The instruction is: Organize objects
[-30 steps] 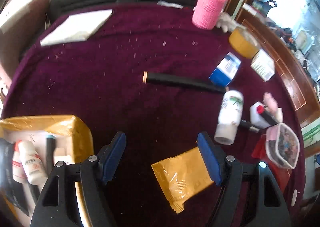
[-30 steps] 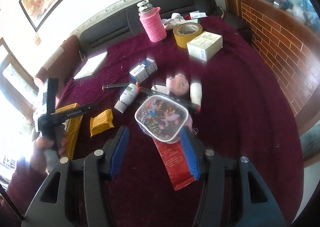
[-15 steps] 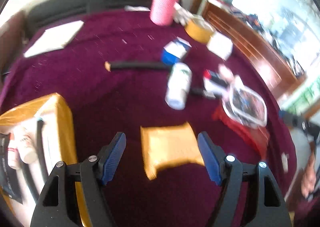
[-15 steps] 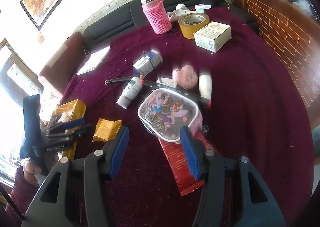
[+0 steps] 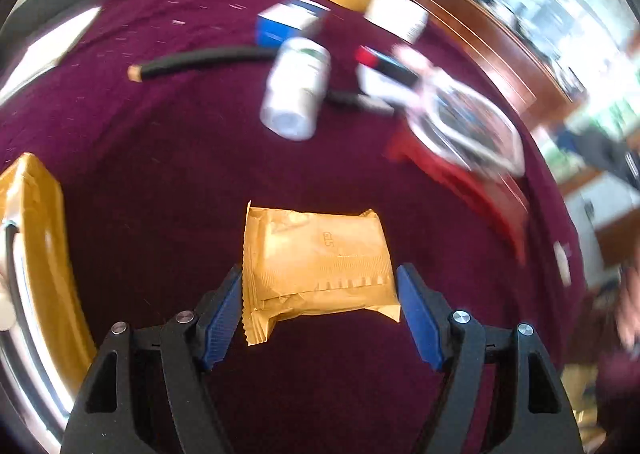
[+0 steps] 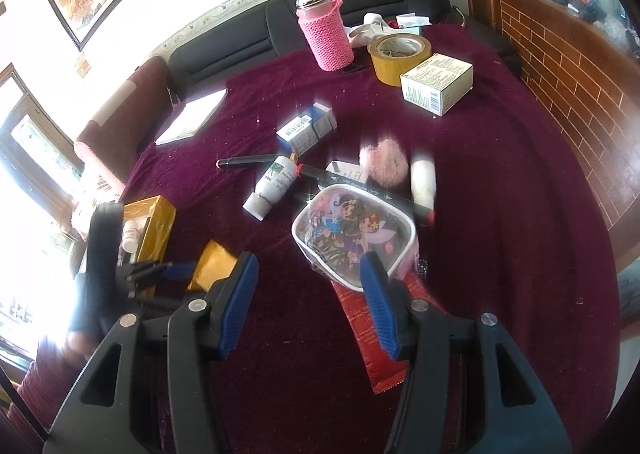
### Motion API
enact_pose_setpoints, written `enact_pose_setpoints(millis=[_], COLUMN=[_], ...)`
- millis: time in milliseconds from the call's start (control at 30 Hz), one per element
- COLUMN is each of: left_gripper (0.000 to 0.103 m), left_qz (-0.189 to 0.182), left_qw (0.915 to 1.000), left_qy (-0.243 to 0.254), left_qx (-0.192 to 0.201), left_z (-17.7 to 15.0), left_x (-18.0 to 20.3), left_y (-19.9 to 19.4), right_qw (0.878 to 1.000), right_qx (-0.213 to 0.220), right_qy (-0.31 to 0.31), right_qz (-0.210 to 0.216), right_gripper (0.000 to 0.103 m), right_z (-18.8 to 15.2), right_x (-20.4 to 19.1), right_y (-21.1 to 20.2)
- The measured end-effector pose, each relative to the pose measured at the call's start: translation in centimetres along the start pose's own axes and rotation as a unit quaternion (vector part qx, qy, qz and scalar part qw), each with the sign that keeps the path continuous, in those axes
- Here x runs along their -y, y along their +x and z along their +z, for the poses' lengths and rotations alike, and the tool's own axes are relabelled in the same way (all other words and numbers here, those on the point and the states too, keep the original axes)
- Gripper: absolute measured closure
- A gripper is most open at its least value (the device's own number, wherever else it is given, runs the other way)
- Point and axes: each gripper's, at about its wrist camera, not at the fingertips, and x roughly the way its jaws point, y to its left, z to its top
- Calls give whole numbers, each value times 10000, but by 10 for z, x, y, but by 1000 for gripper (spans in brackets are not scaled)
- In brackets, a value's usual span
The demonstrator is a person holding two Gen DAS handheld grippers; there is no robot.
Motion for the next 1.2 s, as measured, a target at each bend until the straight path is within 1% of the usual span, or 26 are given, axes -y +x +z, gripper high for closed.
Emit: enact_pose_setpoints(millis=[33, 100, 167, 233, 267, 367, 433, 500, 533, 633, 733, 800, 867, 900, 933, 967, 1000, 1033, 1067, 1100, 1133, 1167, 1200], left_gripper=[35, 35, 35, 35, 35, 35, 35, 35, 34, 34, 34, 34, 34, 34, 34, 34, 34, 34, 34, 34, 34, 34, 34], left_qz=[7, 97, 267, 358, 471, 979, 1095, 1055, 1031, 909, 693, 644, 597, 603, 600, 575, 556, 532, 494, 446, 417, 413, 428], left_qw=[10000, 9999, 9990, 9972, 9959, 9888, 9848, 9817, 9800, 9757, 9737, 9718, 9697, 9685, 9672, 9654, 9639, 9622, 9606, 9594, 9586, 9580, 9578], left_qy=[73, 66, -117, -290, -402, -755, -898, -1066, -1156, -1406, -1530, -1569, -1618, -1662, -1720, -1789, -1834, -1876, -1912, -1934, -1938, -1930, -1923], left_qx=[-23, 103, 331, 594, 657, 832, 1004, 1178, 1250, 1413, 1539, 1637, 1730, 1753, 1773, 1806, 1849, 1904, 1956, 2005, 2047, 2079, 2095], left_z=[-5, -10, -12, -18, -21, -38, -43, -57, -64, -80, -90, -97, -102, -104, -106, -108, -108, -110, -110, -110, -110, -109, -108], left_x=[5, 9, 8, 6, 4, -4, -4, -9, -15, -30, -37, -41, -45, -47, -50, -53, -55, -57, -58, -59, -60, -61, -61], left_y=[-3, -11, -21, -34, -39, -59, -65, -76, -81, -96, -104, -111, -117, -120, -122, -125, -127, -129, -130, -132, -133, -134, -134], right_qw=[10000, 9999, 9998, 9998, 9998, 9993, 9989, 9976, 9967, 9911, 9797, 9704, 9658, 9633, 9599, 9570, 9576, 9583, 9575, 9557, 9563, 9559, 9554], right_qx=[-37, -119, -163, -161, -163, -288, -409, -588, -650, -818, -1118, -1244, -1324, -1458, -1402, -1444, -1649, -1825, -1829, -1850, -1935, -2044, -2091], right_qy=[16, 28, 19, -36, -91, -219, -221, -355, -446, -923, -1516, -1907, -2044, -2068, -2162, -2211, -2100, -1968, -1993, -2053, -1995, -1909, -1893], right_qz=[34, 87, 108, 95, 73, 62, 60, -43, -173, -491, -680, -800, -888, -900, -1101, -1202, -1079, -975, -1007, -1010, -905, -893, -875], right_gripper=[51, 51, 51, 51, 51, 51, 51, 51, 51, 51, 51, 51, 51, 49, 49, 48, 48, 49, 51, 61, 63, 69, 83], right_z=[0, 1, 3, 8, 12, 27, 42, 55, 62, 78, 88, 92, 95, 96, 98, 98, 98, 95, 92, 88, 85, 84, 81], right_x=[-1, -4, -9, -17, -22, -40, -54, -69, -76, -101, -125, -137, -141, -140, -141, -142, -139, -137, -139, -142, -143, -144, -147], right_y=[3, 10, 16, 23, 27, 51, 75, 103, 117, 157, 197, 221, 239, 249, 254, 258, 262, 264, 263, 261, 258, 258, 256])
